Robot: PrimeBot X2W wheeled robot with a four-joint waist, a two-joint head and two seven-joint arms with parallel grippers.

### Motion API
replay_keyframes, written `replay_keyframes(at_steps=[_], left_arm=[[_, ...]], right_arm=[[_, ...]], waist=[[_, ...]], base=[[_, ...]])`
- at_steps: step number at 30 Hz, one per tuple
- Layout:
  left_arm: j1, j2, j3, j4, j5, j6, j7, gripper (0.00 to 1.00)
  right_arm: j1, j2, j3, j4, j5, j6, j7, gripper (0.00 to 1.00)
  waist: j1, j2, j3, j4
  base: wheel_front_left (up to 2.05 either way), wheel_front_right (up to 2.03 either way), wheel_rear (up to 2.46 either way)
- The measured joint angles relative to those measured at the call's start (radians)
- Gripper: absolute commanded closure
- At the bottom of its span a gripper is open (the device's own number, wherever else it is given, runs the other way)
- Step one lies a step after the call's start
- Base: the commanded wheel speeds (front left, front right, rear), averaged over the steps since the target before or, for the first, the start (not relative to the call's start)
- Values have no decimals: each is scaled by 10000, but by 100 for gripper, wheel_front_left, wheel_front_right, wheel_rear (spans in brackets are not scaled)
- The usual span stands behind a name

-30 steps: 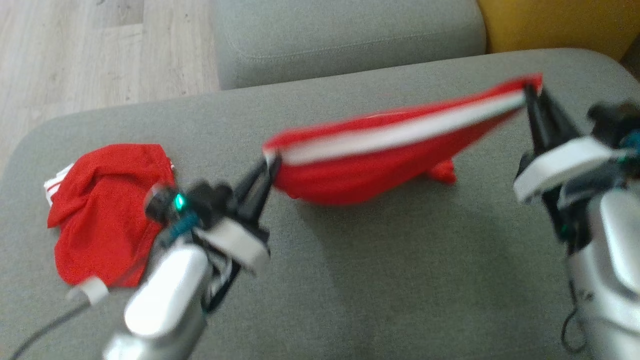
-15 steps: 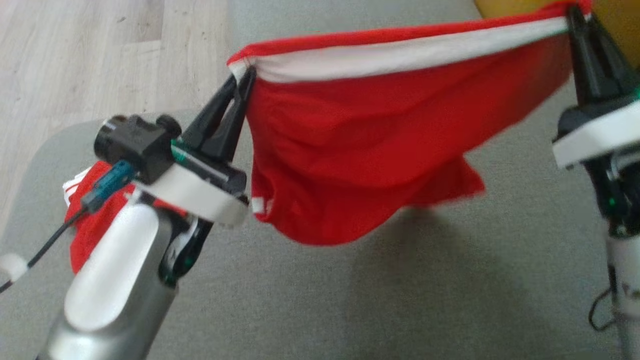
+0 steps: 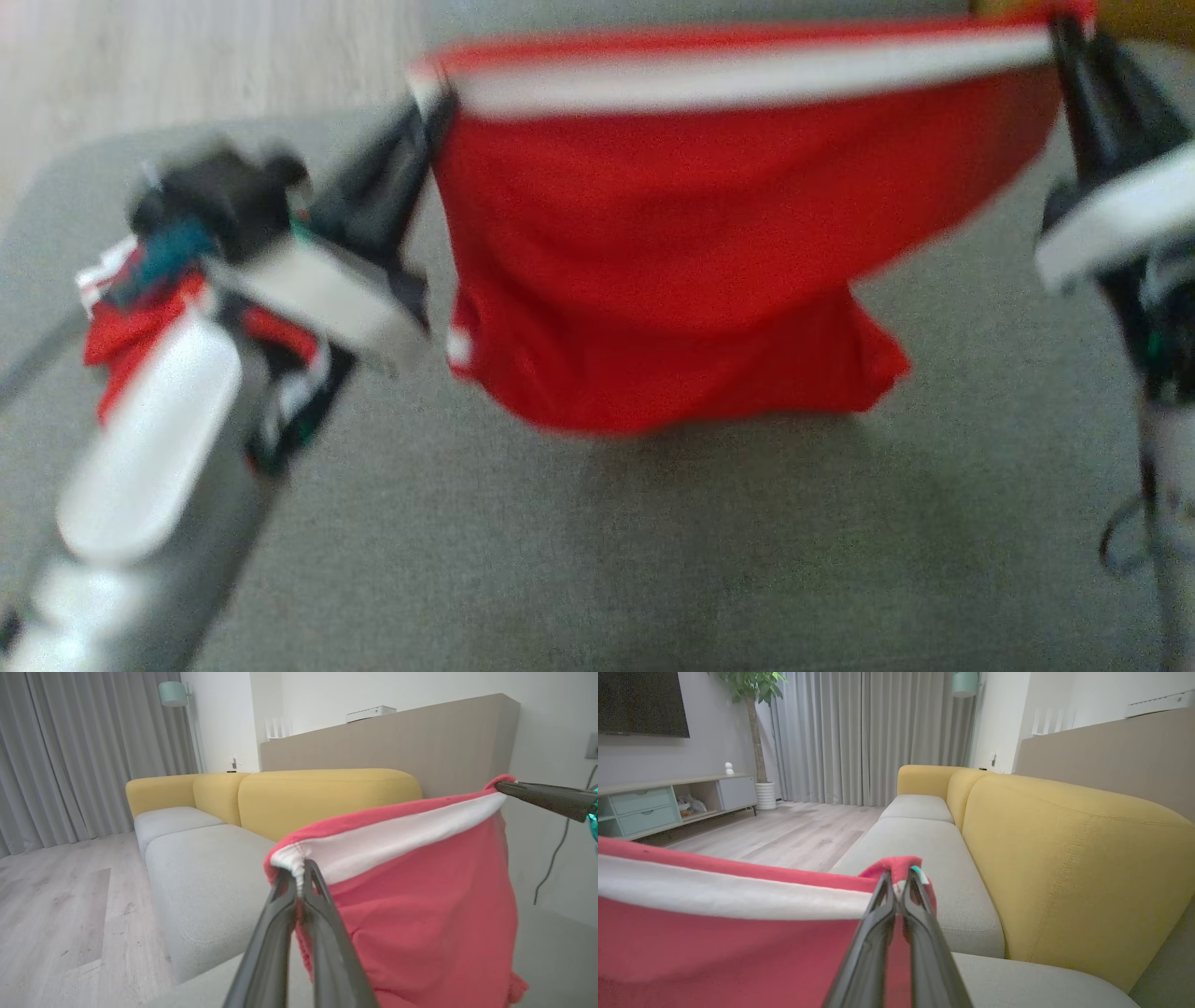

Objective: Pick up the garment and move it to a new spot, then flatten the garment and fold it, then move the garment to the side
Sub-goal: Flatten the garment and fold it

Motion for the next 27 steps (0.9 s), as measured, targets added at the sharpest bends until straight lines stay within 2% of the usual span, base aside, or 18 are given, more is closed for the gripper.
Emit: replay_keyframes(at_steps=[4, 8, 9, 11, 14, 17, 21, 24, 27], left_arm=[[-2379, -165, 259, 1534, -4, -222, -54, 100], [-4855, -291, 330, 3292, 314, -393, -732, 100], [-4855, -291, 330, 3292, 314, -393, -732, 100], [-5921, -449, 472, 4140, 368, -397, -1227, 100], [-6983, -846, 529, 5135, 483, -470, -2000, 100], [-7348, -1223, 474, 5948, 541, -477, -2711, 100], [-7173, -1570, -81, 6719, 435, -491, -3381, 100], [-6382, -1651, -878, 6865, 240, -556, -3645, 100], [-4869, -1662, -1843, 6830, -153, -558, -3831, 100]], right_arm=[[-2715, -226, 606, 1835, 69, 0, -224, 100], [-5856, -380, 1367, 4031, -270, 0, -1352, 100], [-5856, -380, 1367, 4031, -270, 0, -1352, 100], [-7200, -341, 1394, 5122, -709, 0, -2173, 100], [-8427, -102, 1229, 6510, -1287, 2, -3342, 100], [-8757, 19, 1068, 7756, -1699, 2, -4176, 100], [-8519, 125, 1120, 9175, -1693, 2, -4592, 100], [-7921, -6, 1509, 9963, -1657, 2, -4686, 100], [-6911, -228, 1873, 10673, -1200, 2, -4635, 100]], waist=[[2, 0, 901, -62], [4, 0, 1819, -162], [4, 0, 1819, -162], [5, -1, 2218, -221], [5, -1, 2625, -306], [4, -1, 2744, -383], [-3, 0, 2564, -390], [-2, 0, 2390, -350], [-2, -1, 2157, -315]], base=[[0, 0, 0], [0, 0, 0], [0, 0, 0], [0, 0, 0], [0, 0, 0], [0, 0, 0], [0, 0, 0], [0, 0, 0], [0, 0, 0]])
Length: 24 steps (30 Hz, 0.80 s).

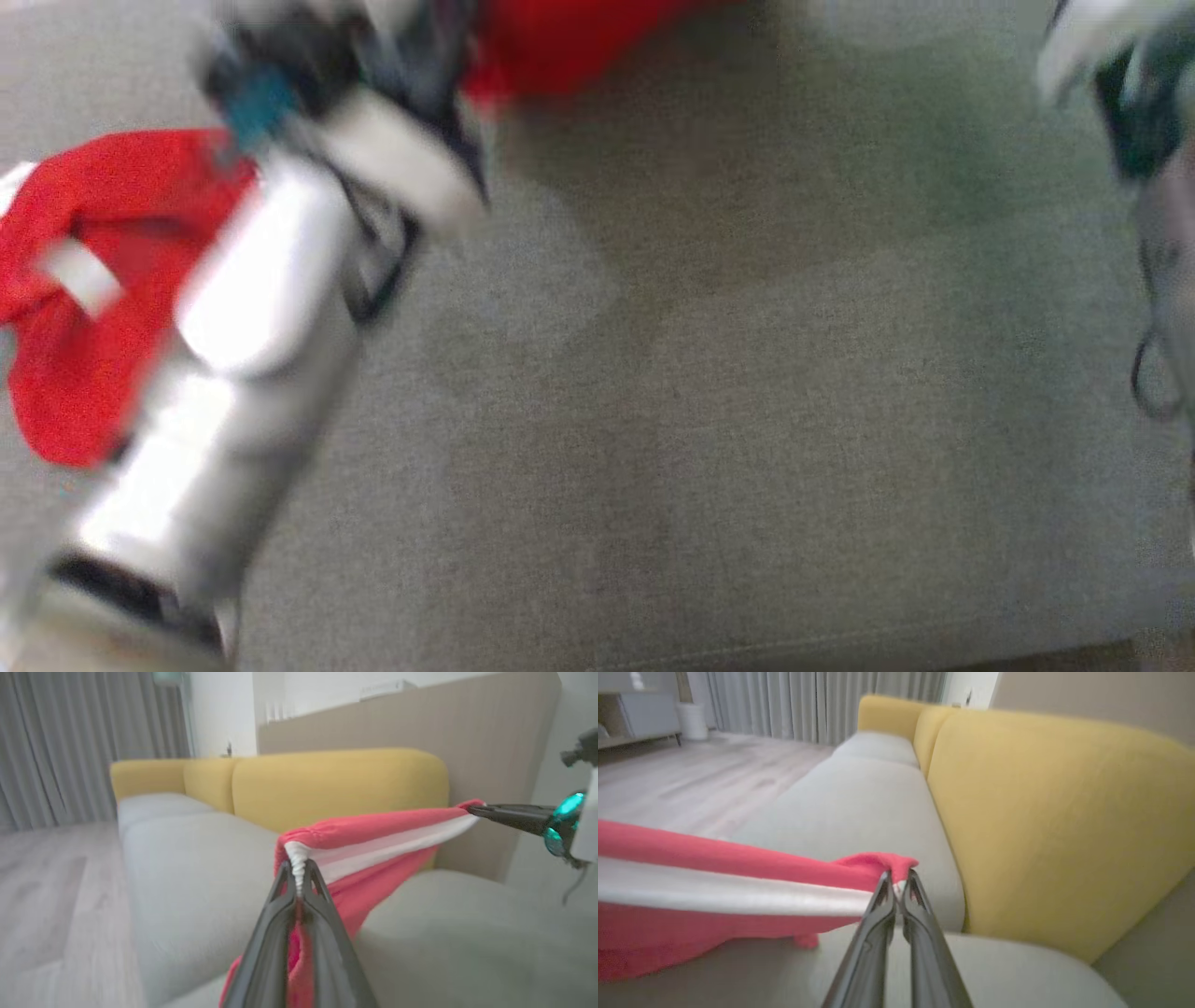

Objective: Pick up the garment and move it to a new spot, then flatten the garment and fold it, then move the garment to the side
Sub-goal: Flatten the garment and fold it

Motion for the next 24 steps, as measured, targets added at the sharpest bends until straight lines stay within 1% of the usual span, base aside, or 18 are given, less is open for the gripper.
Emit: replay_keyframes(at_steps=[3, 6, 7, 10, 15, 19, 21, 24], left_arm=[[1640, 19, -848, -199, -366, 0, -134, 100], [3098, 140, -1419, -585, -719, 0, -153, 100], [3862, 213, -1682, -890, -846, 0, -190, 100], [4683, 332, -1990, -1423, -913, 12, -188, 100], [5692, 531, -2236, -2236, -980, 378, -42, 100], [6540, 719, -2608, -2924, -974, 656, 153, 100], [6902, 800, -2742, -3290, -986, 738, 326, 100], [7436, 965, -2817, -3929, -1066, 997, 525, 100]], right_arm=[[1008, -257, 800, 483, 548, 0, 629, 100], [1851, -497, 1613, 545, 1356, 0, 1360, 100], [2312, -798, 2084, 362, 2006, 0, 1854, 100], [2973, -1436, 2918, -274, 2984, 0, 2790, 100], [4089, -2487, 3820, -1708, 4569, 0, 3954, 100], [4916, -3321, 4146, -2723, 5567, 0, 4767, 100], [5341, -3659, 4211, -3170, 5923, 2, 5141, 100], [6042, -4077, 4201, -3854, 6370, 0, 5599, 100]], waist=[[0, 0, -282, 48], [-1, 0, -611, 75], [-2, 0, -843, 88], [-2, 0, -1195, 100], [-1, 1, -1792, 51], [-2, 1, -2284, -6], [-1, 1, -2505, -39], [-2, 1, -2778, -111]], base=[[0, 0, 0], [0, 0, 0], [0, 0, 0], [0, 0, 0], [0, 0, 0], [0, 0, 0], [0, 0, 0], [0, 0, 0]])
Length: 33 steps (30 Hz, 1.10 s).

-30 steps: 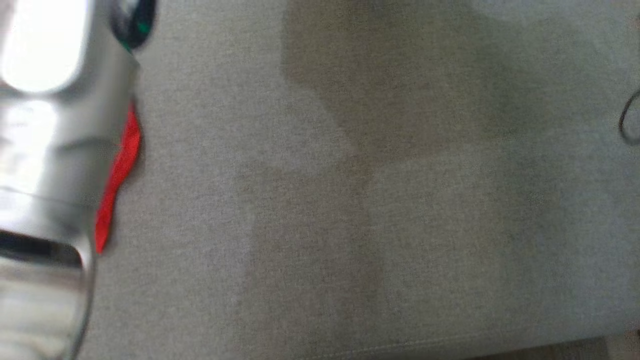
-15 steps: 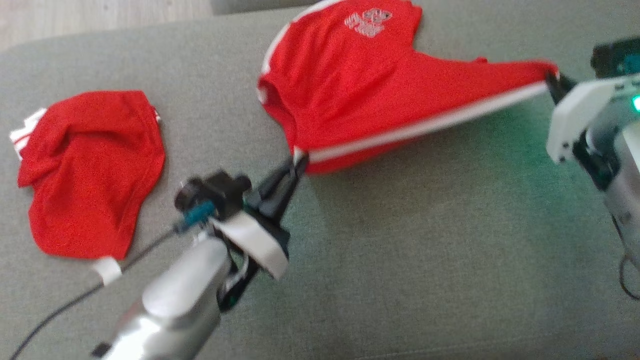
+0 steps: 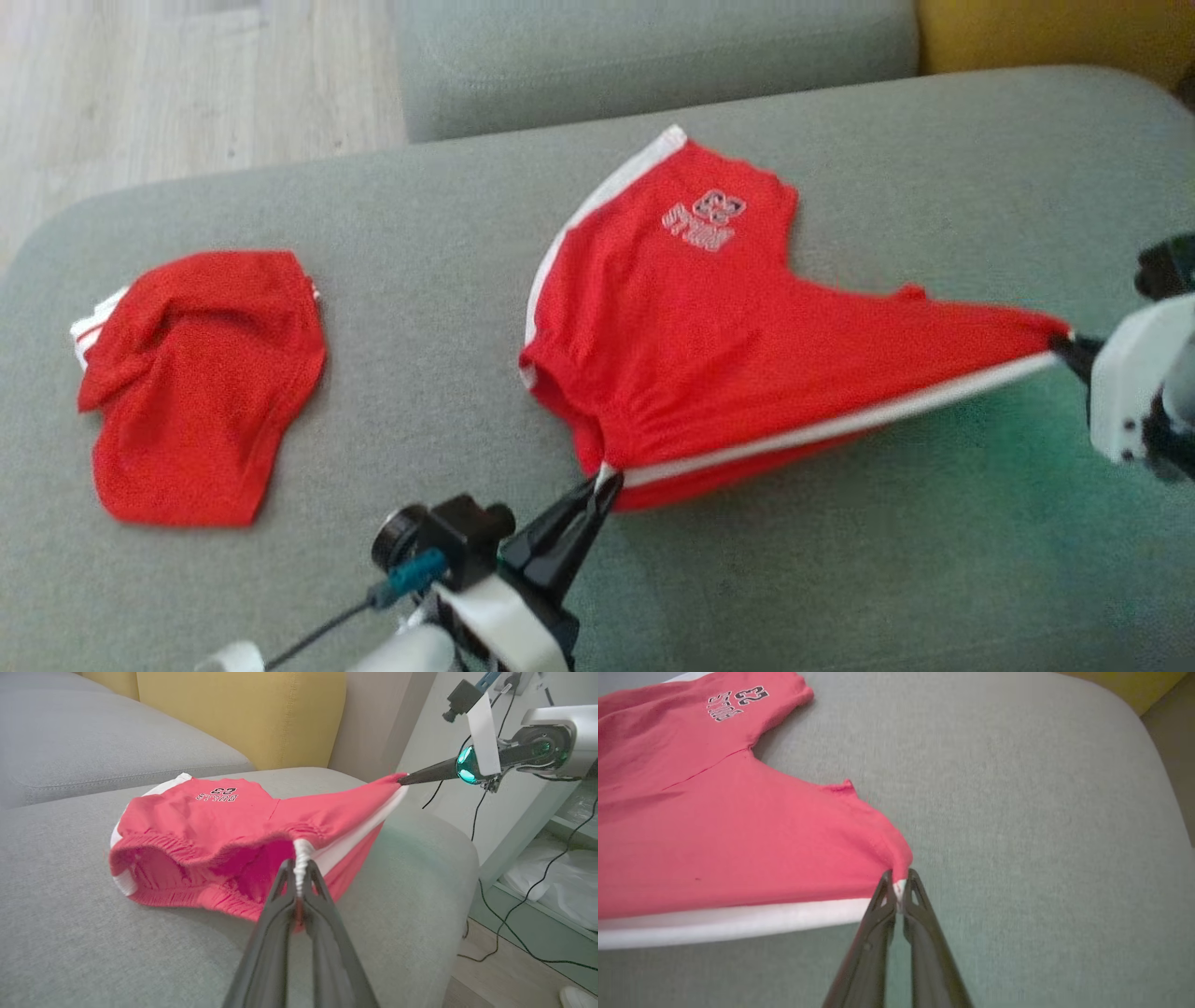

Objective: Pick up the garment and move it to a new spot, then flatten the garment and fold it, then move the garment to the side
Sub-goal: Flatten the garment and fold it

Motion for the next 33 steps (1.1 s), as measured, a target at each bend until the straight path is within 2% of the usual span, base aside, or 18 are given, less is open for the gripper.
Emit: replay_keyframes(at_steps=[3, 8, 15, 22, 33], left_arm=[[305, 194, -17, -539, -27, 205, 144, 100], [271, 378, 150, -1081, -96, 523, 173, 100], [-669, 334, 464, -1068, -82, 602, 125, 100], [-1261, 13, 587, -614, -69, 573, -50, 100], [-2363, -740, 612, 351, 90, 228, -307, 100]], right_arm=[[507, -295, -184, -700, 134, 0, 8, 100], [579, -393, -909, -1685, -178, 0, -642, 100], [-180, 148, -1793, -1873, -1455, 0, -1060, 100], [-1083, 717, -2265, -1271, -2416, 0, -1127, 100], [-2829, 1269, -2245, 349, -3536, 0, -1402, 100]], waist=[[0, 0, -70, -81], [3, 0, 211, -49], [5, 0, 904, 251], [6, 0, 1406, 814], [5, 0, 2268, 1772]], base=[[0, 0, 0], [0, 0, 0], [0, 0, 0], [0, 0, 0], [0, 0, 0]])
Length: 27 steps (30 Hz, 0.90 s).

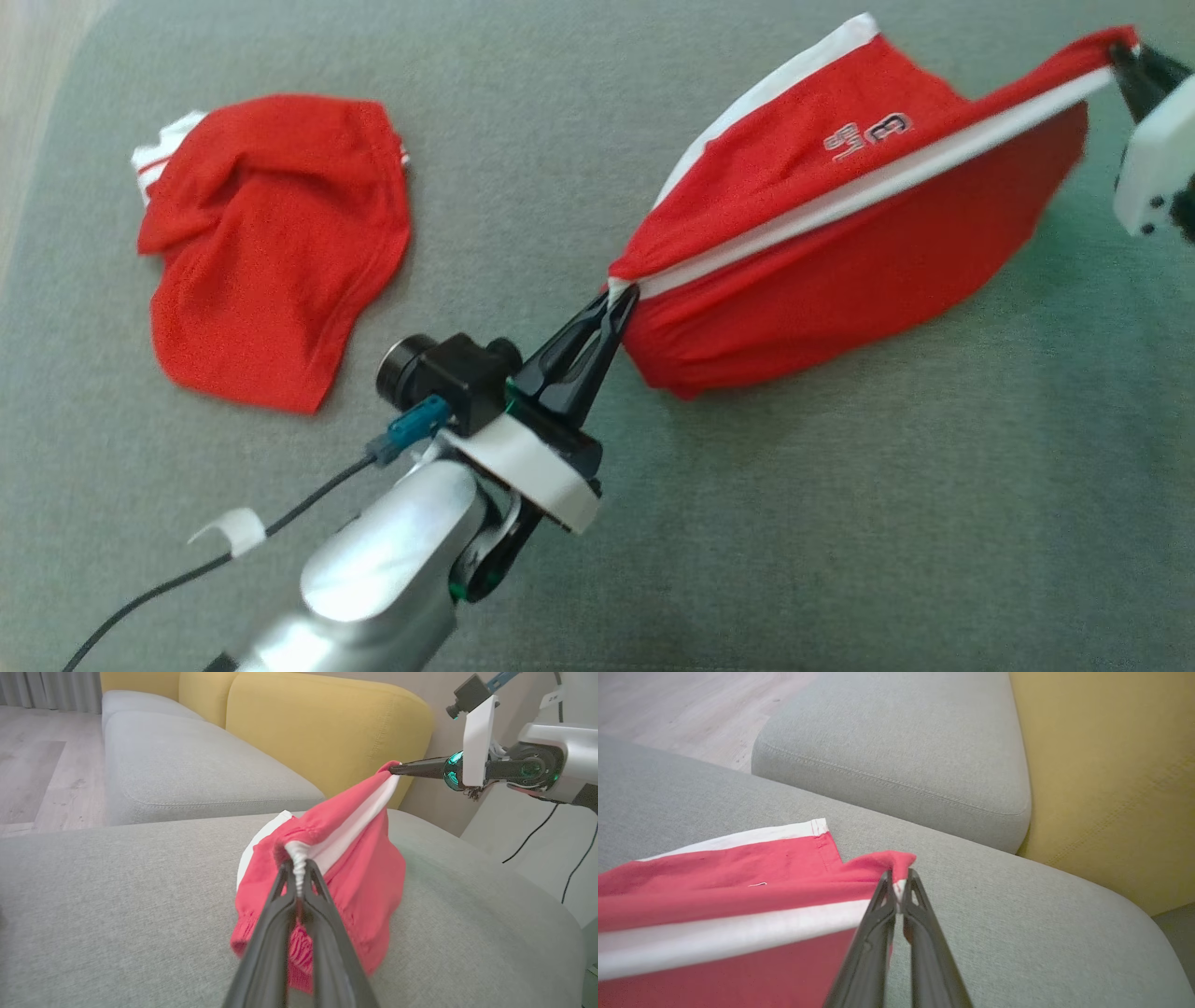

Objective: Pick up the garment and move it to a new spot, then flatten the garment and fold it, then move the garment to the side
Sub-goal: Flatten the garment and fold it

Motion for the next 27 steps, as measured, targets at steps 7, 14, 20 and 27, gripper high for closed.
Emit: replay_keyframes(at_steps=[7, 14, 20, 27], left_arm=[[-624, -399, 13, 635, 4, -182, -163, 100], [-1406, -803, 12, 1227, 77, -435, -320, 100], [-1586, -1051, 4, 1670, 267, -485, -523, 0], [-1560, -1028, 265, 1996, 265, -276, -685, 0]], right_arm=[[-941, 169, 253, 978, -564, 0, -174, 100], [-1989, 370, 309, 1960, -1066, 0, -364, 100], [-2576, 548, -337, 3198, -1751, 0, -915, 0], [-2907, 1172, -1346, 4151, -2257, 0, -2226, 0]], waist=[[0, 0, 629, 460], [0, 0, 1271, 899], [0, 0, 1568, 1204], [-2, 0, 1292, 1126]], base=[[0, 0, 0], [0, 0, 0], [0, 0, 0], [0, 0, 0]])
